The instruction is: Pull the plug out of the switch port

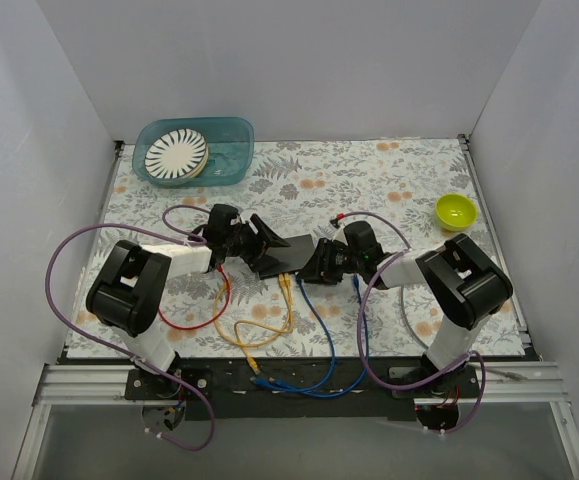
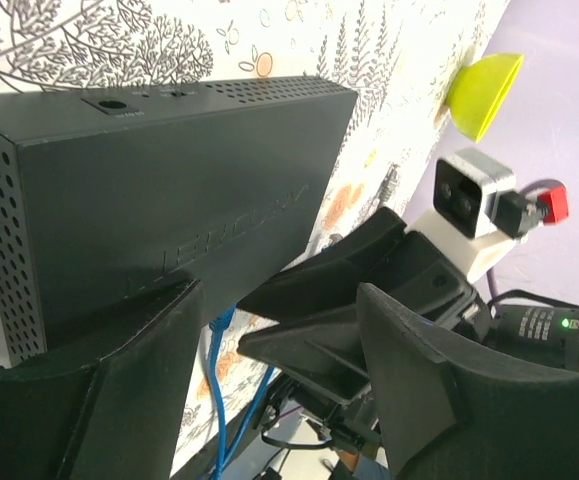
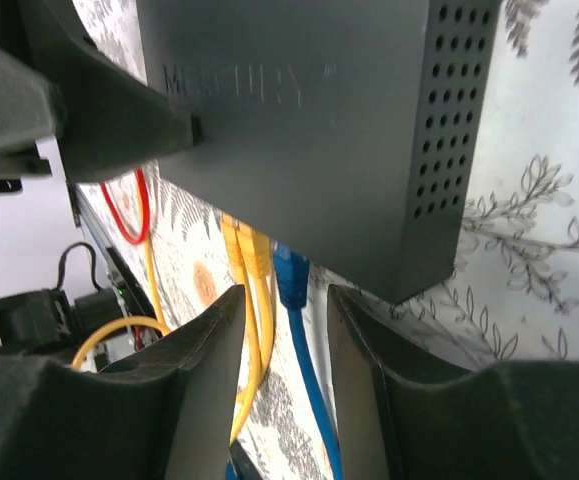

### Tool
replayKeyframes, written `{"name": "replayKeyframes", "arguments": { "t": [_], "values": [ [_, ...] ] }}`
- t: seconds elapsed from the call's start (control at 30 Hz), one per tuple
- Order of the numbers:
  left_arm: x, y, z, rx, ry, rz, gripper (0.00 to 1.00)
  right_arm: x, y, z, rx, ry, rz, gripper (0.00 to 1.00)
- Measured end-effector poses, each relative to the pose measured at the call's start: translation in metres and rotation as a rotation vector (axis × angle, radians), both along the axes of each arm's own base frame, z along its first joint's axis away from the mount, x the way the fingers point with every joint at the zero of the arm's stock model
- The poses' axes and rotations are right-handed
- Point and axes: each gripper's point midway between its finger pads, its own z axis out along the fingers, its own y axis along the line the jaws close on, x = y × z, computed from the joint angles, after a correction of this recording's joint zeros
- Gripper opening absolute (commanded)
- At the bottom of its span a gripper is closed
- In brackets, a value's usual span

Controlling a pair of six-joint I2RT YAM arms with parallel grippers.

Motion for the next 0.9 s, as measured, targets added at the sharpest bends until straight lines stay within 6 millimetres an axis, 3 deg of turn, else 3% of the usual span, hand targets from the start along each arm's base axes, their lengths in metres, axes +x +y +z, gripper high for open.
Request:
{"name": "replayKeyframes", "arguments": {
  "t": [0.43,0.9],
  "values": [
    [-0.010,-0.003,0.000,-0.024,0.002,-0.047,0.63,0.015,0.012,-0.006,0.096,0.050,-0.101,0.34],
    [-0.017,-0.003,0.000,-0.033,-0.002,-0.074,0.63,0.016,0.005,-0.001,0.200,0.102,-0.249,0.34]
  ]
}}
